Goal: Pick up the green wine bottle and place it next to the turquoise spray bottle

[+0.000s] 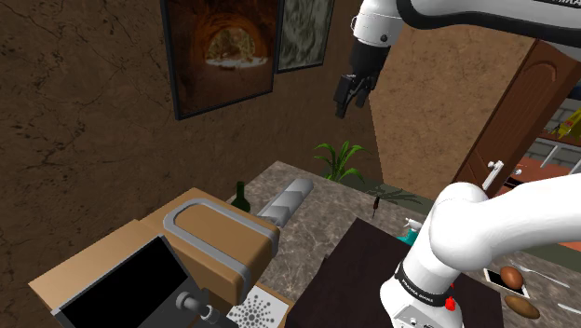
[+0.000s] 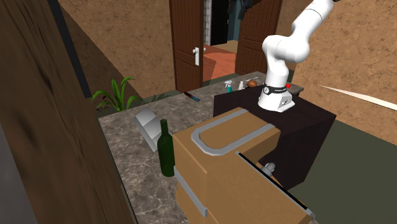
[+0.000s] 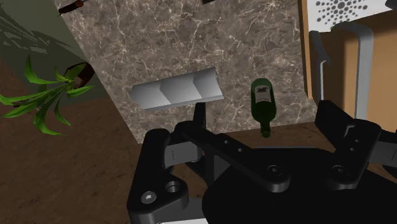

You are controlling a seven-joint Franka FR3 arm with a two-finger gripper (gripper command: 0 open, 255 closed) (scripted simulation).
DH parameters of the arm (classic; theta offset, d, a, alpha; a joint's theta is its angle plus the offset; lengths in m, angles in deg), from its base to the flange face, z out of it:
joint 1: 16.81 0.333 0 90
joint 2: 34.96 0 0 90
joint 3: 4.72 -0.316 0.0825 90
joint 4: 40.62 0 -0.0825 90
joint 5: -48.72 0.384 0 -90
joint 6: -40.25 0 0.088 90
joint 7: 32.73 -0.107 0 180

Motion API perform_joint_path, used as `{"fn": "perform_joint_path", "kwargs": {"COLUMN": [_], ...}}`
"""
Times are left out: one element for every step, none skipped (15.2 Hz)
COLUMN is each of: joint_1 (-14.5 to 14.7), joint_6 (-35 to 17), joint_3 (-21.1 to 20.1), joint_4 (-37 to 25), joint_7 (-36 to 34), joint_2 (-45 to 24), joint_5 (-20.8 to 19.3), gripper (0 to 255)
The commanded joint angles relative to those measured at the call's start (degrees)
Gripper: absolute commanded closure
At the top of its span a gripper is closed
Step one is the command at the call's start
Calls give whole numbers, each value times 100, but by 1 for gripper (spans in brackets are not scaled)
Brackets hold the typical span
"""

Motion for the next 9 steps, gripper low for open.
{"fn": "perform_joint_path", "kwargs": {"joint_1": [0,-4,-7,-11,-15,-19,-24,-28,-32], "joint_6": [0,-182,-364,-545,-726,-906,-1084,-1262,-1438], "joint_3": [0,11,21,31,41,50,58,66,73], "joint_4": [0,80,153,219,277,328,371,407,435], "joint_7": [0,-23,-46,-68,-89,-109,-128,-147,-165], "joint_2": [0,-111,-230,-355,-487,-626,-771,-922,-1080], "joint_5": [0,14,28,42,55,68,81,94,106], "gripper": [0,0,0,0,0,0,0,0,0]}}
